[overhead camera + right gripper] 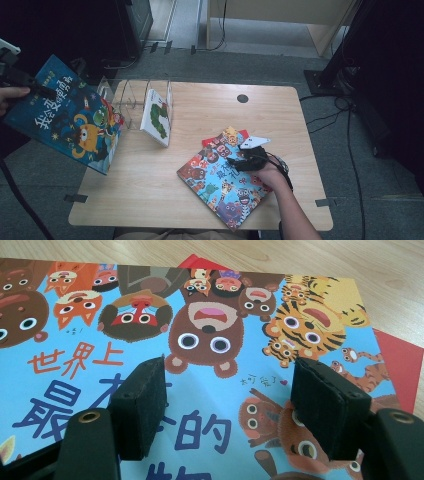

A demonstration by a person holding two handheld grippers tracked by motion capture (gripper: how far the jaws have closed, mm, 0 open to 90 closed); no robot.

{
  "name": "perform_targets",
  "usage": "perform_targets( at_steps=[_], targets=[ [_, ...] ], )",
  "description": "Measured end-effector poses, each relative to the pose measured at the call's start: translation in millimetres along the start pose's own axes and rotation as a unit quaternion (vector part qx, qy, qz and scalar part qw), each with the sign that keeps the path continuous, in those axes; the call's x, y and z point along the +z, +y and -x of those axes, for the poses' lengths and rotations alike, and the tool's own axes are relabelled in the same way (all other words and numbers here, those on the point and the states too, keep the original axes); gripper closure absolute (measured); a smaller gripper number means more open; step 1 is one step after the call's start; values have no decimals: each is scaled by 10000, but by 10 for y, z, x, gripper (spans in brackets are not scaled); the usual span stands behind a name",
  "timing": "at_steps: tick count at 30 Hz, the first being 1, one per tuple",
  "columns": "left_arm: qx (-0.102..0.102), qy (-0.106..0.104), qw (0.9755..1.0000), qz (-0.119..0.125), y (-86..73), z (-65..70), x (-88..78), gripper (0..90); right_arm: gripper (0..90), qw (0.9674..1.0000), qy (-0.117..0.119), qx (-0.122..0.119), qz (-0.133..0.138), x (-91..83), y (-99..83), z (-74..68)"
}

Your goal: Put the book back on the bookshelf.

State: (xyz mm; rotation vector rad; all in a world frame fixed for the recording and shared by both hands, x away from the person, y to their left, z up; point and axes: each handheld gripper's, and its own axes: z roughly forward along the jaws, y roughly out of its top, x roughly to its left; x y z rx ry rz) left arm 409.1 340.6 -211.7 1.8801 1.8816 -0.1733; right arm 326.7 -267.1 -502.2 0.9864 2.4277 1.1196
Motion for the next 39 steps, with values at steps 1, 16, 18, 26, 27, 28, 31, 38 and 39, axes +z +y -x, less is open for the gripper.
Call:
perform_targets(
  at_steps=[1, 16, 18, 26, 27, 28, 31, 38, 39],
  targets=[
    [-17, 6, 10000, 13, 14, 2, 14, 826, 306, 10000, 2, 1, 2, 0, 0, 0],
    [-121, 20, 9999, 62, 313, -26, 190, 827, 343, 9999, 0, 132, 45, -34, -26, -23],
    [-122, 21, 9999, 73, 356, -33, 217, 827, 345, 9999, -13, 136, 39, -51, -39, -32],
    [-116, 62, 9999, 56, 544, -25, 333, 825, 355, 9998, -60, 188, 36, -138, -112, -66],
    [-102, 90, 9999, 55, 568, -15, 348, 825, 356, 9998, -83, 201, 41, -151, -124, -69],
    [-85, 79, 9999, 28, 594, -8, 364, 825, 356, 9997, -76, 205, 49, -162, -135, -70],
    [-113, 119, 9999, 21, 671, -4, 421, 824, 356, 9997, -97, 217, 46, -191, -162, -75],
    [-101, 182, 9997, -108, 813, -29, 557, 825, 365, 9996, -147, 224, 63, -236, -208, -85],
    [-133, 189, 9997, -103, 822, -26, 572, 826, 367, 9996, -164, 237, 66, -235, -206, -86]
  ],
)
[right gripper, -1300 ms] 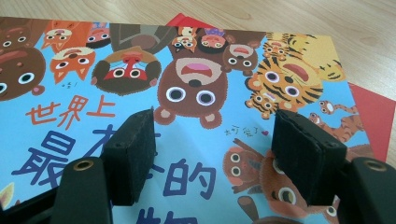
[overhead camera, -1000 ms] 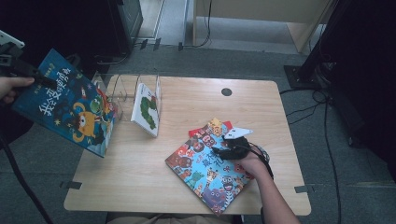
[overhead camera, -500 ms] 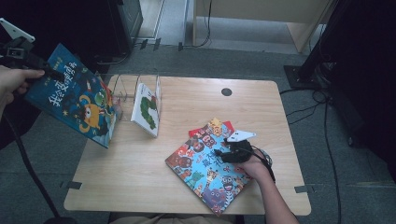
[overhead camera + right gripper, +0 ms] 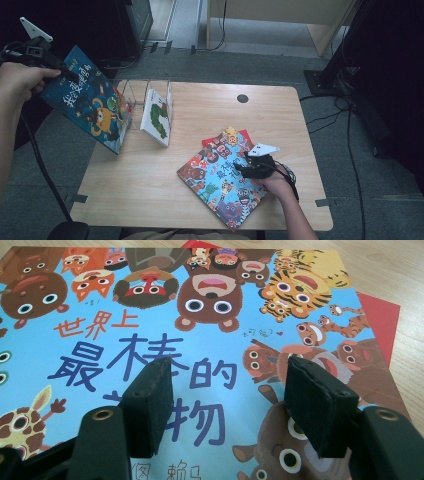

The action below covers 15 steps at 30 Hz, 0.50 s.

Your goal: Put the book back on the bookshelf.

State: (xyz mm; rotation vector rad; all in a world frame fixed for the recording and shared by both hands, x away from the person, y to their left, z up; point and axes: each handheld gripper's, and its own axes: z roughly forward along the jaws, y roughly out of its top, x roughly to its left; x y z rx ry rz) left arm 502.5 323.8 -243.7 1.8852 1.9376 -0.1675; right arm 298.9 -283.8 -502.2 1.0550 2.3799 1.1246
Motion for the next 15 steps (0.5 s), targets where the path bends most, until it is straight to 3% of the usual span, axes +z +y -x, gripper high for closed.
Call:
perform_targets(
  at_steps=[7, 15],
  targets=[
    [-16, 41, 9999, -111, 45, -9, 19, 828, 368, 10000, -25, -17, -9, 4, 1, -21],
    [-156, 8, 9999, 74, 33, -58, -72, 829, 370, 10000, -36, 3, 22, -12, -22, -20]
  ],
)
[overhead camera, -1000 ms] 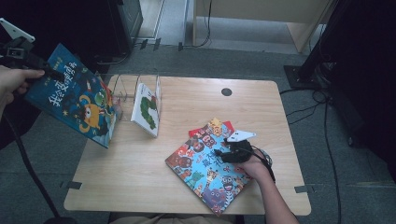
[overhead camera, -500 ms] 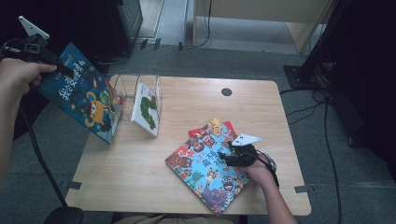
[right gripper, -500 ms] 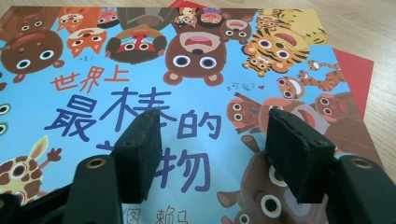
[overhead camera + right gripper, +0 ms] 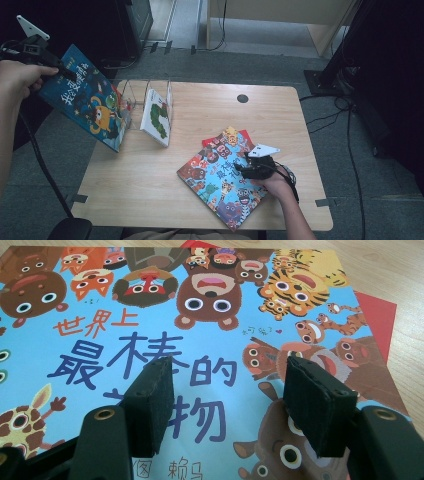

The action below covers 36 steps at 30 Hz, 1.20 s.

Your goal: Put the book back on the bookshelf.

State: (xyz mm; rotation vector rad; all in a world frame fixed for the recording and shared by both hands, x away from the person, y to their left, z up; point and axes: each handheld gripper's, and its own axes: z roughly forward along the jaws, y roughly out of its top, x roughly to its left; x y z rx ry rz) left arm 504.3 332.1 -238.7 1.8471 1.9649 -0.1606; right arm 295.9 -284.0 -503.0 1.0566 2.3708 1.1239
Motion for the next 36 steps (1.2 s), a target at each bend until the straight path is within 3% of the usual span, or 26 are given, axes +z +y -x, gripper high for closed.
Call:
perform_targets(
  at_steps=[12, 36],
  targets=[
    [77, 14, 10000, -13, 68, 41, 142, 825, 375, 10000, 10, -5, 23, 0, -1, 11],
    [-24, -352, 9993, 111, 10, -271, 191, 815, 378, 10000, 6, -36, 31, -4, -10, 13]
  ],
)
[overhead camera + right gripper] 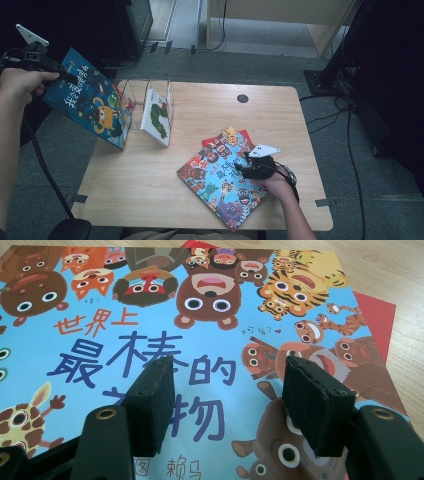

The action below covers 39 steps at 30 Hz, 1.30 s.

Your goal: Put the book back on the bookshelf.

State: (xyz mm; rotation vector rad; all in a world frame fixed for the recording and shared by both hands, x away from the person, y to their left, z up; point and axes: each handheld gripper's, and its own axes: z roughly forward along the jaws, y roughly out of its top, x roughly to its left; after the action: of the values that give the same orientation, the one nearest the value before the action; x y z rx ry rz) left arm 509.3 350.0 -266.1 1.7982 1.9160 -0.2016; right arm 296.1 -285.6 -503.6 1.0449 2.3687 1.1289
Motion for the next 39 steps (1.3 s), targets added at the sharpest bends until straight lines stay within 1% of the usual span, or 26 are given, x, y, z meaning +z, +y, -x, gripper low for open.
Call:
perform_targets(
  at_steps=[9, 13, 18, 20, 22, 27, 35, 39],
  targets=[
    [-6, -258, 9997, -12, -22, -88, -10, 799, 378, 10000, 2, -2, 5, 0, -2, 1],
    [-40, -439, 9990, -19, -26, -133, -13, 783, 378, 10000, 1, 17, -3, -2, -2, -1],
    [-39, -521, 9986, -22, -30, -163, -14, 773, 378, 10000, 10, 18, -3, -2, -2, 0],
    [-49, -550, 9985, 1, -34, -171, -14, 769, 378, 10000, 10, 19, -3, -2, -2, 0],
    [-10, -570, 9984, 2, -37, -177, -23, 766, 378, 10000, 13, 18, -2, -2, -2, 1],
    [-26, -630, 9980, 12, -51, -187, -50, 746, 378, 10000, 11, 17, -2, -2, -2, 1],
    [-24, -632, 9980, 40, -77, -170, -103, 693, 378, 10000, 15, 19, 0, -2, -2, 1],
    [28, -619, 9981, 8, -93, -151, -115, 665, 375, 10000, 20, 21, -3, -2, -2, 2]
  ],
)
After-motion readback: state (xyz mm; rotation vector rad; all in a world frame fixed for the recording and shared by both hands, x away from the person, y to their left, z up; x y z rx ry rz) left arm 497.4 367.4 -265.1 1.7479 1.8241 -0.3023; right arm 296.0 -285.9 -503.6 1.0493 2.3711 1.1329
